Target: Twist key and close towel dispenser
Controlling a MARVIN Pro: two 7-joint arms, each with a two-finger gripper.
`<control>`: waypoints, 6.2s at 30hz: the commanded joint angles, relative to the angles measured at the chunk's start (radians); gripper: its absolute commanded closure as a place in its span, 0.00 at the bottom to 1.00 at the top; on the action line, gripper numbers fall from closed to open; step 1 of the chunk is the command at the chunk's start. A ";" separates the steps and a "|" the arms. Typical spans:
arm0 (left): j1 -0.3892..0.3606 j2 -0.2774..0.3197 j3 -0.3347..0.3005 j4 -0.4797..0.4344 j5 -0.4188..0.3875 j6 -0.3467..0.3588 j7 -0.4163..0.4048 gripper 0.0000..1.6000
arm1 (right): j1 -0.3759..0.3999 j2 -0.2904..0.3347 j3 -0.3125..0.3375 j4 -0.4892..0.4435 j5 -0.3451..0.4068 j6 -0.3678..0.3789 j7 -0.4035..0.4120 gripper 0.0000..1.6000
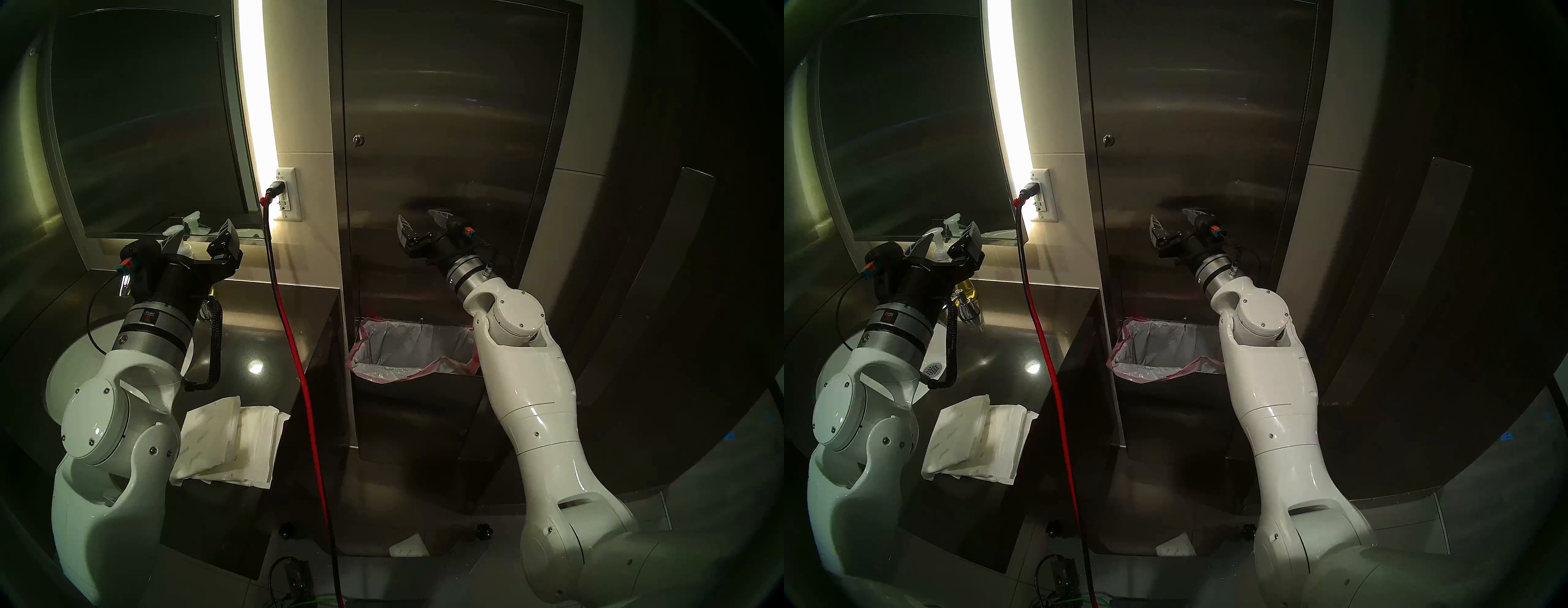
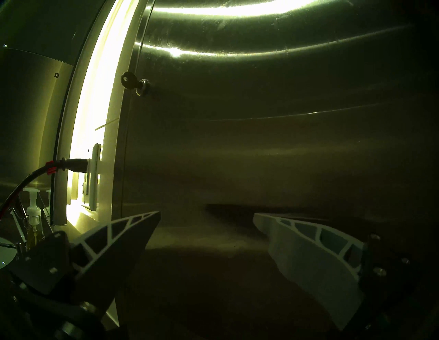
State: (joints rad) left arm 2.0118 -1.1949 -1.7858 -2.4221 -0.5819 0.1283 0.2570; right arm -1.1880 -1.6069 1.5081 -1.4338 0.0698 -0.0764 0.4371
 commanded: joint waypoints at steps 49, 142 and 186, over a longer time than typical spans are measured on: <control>-0.003 -0.002 -0.001 -0.005 0.002 -0.002 -0.004 0.00 | -0.663 -0.022 0.156 -0.626 -0.032 -0.440 0.013 0.00; -0.417 0.106 0.297 0.079 0.093 0.226 -0.070 0.00 | -0.931 0.026 0.005 -0.758 -0.410 -0.495 -0.597 0.00; -0.844 -0.067 0.420 0.418 0.208 0.255 -0.236 0.00 | -0.930 0.038 -0.001 -0.758 -0.411 -0.492 -0.611 0.00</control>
State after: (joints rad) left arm 1.2813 -1.2283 -1.3833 -2.0436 -0.3901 0.3828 0.0432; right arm -2.1218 -1.5676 1.5052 -2.1765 -0.3421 -0.5699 -0.1721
